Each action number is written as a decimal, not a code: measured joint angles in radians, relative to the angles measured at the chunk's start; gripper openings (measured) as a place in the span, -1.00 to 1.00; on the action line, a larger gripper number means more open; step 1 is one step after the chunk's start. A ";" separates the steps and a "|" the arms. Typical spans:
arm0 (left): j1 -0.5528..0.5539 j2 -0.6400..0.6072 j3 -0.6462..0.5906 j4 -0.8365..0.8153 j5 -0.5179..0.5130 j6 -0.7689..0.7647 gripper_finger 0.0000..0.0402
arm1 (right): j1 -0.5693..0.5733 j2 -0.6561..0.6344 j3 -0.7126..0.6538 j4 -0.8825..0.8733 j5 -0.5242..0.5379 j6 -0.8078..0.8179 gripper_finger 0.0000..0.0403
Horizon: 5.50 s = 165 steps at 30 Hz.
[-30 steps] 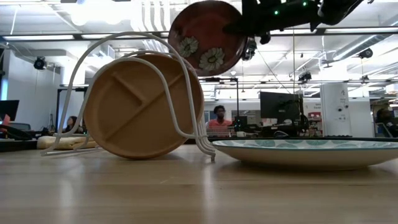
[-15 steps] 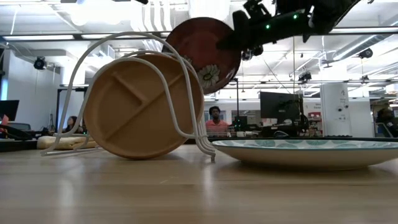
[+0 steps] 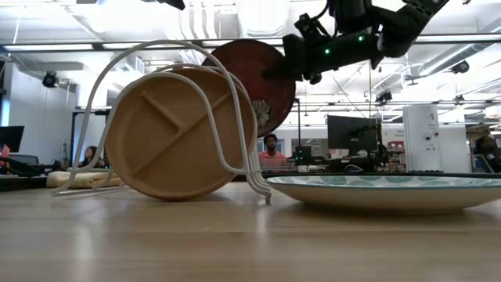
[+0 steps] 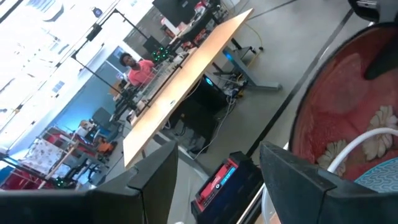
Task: Sort dishes
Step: Put the red plate into the dishwasher rack, then put the green plate into the dishwasher rack
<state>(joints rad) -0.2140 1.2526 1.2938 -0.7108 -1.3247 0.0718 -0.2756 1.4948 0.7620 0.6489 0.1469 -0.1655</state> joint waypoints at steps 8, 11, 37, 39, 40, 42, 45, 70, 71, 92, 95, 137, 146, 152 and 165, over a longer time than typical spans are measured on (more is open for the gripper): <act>0.010 0.000 0.000 -0.027 0.001 -0.030 0.06 | 0.000 0.061 0.000 0.045 -0.029 -0.020 -0.94; 0.010 0.000 0.000 -0.028 0.000 -0.034 0.06 | 0.000 0.080 0.002 0.058 -0.045 -0.029 -0.94; 0.021 0.000 0.000 -0.129 0.000 -0.151 0.06 | 0.001 0.226 0.067 0.090 -0.080 -0.054 -0.94; 0.022 0.000 0.000 -0.130 0.000 -0.156 0.06 | 0.001 0.226 0.067 0.091 -0.080 -0.055 -0.94; 0.022 0.000 0.000 -0.132 0.000 -0.159 0.06 | 0.001 0.226 0.067 0.090 -0.080 -0.056 -0.94; 0.022 0.000 0.000 -0.136 0.000 -0.165 0.06 | 0.001 0.226 0.067 0.089 -0.080 -0.056 -0.94; 0.022 0.000 0.000 -0.139 0.000 -0.171 0.06 | 0.001 0.226 0.067 0.089 -0.082 -0.055 -0.94; 0.022 0.001 -0.001 -0.162 0.000 -0.221 0.06 | 0.005 0.251 0.068 0.085 -0.094 -0.026 -0.94; 0.022 0.001 -0.001 -0.162 0.000 -0.221 0.06 | 0.005 0.251 0.068 0.083 -0.094 -0.021 -0.94; 0.022 0.002 -0.001 -0.165 0.000 -0.243 0.06 | 0.000 0.251 0.068 0.063 -0.098 0.026 -0.86; 0.022 0.002 -0.001 -0.165 0.000 -0.243 0.06 | -0.002 0.251 0.068 0.063 -0.098 0.017 -0.85; 0.022 0.003 -0.001 -0.165 0.001 -0.253 0.06 | -0.002 0.188 0.067 -0.079 -0.068 0.057 -0.12; 0.007 0.005 -0.001 -0.104 0.227 -0.268 0.06 | 0.000 0.030 0.067 -0.441 -0.068 0.151 -0.09; -0.059 0.006 -0.002 -0.077 0.399 -0.294 0.06 | 0.019 -0.114 0.055 -0.763 -0.120 0.223 -0.06; -0.284 0.033 -0.002 -0.039 0.391 -0.451 0.06 | 0.203 -0.351 -0.163 -0.892 -0.133 0.437 0.01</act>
<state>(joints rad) -0.4981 1.2855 1.2922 -0.7498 -0.9341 -0.3792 -0.0727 1.1442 0.5986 -0.2429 0.0135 0.2715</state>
